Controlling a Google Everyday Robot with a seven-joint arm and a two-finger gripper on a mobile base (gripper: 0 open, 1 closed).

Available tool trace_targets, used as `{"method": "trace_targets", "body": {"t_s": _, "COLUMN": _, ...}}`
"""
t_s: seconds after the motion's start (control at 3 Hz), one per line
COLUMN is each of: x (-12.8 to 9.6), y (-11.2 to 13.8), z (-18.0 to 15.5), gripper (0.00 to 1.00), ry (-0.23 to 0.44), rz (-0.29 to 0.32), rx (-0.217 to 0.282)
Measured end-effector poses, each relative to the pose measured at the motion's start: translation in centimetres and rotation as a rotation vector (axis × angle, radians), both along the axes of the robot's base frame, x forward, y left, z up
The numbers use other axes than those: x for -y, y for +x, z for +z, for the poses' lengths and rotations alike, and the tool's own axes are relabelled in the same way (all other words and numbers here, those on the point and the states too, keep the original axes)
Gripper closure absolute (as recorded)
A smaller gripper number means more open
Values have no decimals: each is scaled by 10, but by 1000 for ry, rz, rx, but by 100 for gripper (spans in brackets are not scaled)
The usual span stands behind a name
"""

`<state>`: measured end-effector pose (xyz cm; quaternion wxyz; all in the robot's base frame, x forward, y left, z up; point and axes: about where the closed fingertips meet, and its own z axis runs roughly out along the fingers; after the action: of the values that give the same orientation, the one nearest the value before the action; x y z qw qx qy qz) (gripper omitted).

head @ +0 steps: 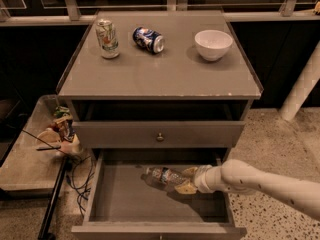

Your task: Pick water bottle from middle drawer and place on counter

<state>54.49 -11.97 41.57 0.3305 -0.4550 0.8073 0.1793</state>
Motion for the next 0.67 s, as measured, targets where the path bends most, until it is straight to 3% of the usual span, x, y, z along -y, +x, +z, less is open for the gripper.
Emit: {"method": "trace_targets", "body": {"t_s": 0.67, "x": 25, "y": -12, "z": 71, "gripper": 100, "ry": 10, "rz": 23, "rx": -29}}
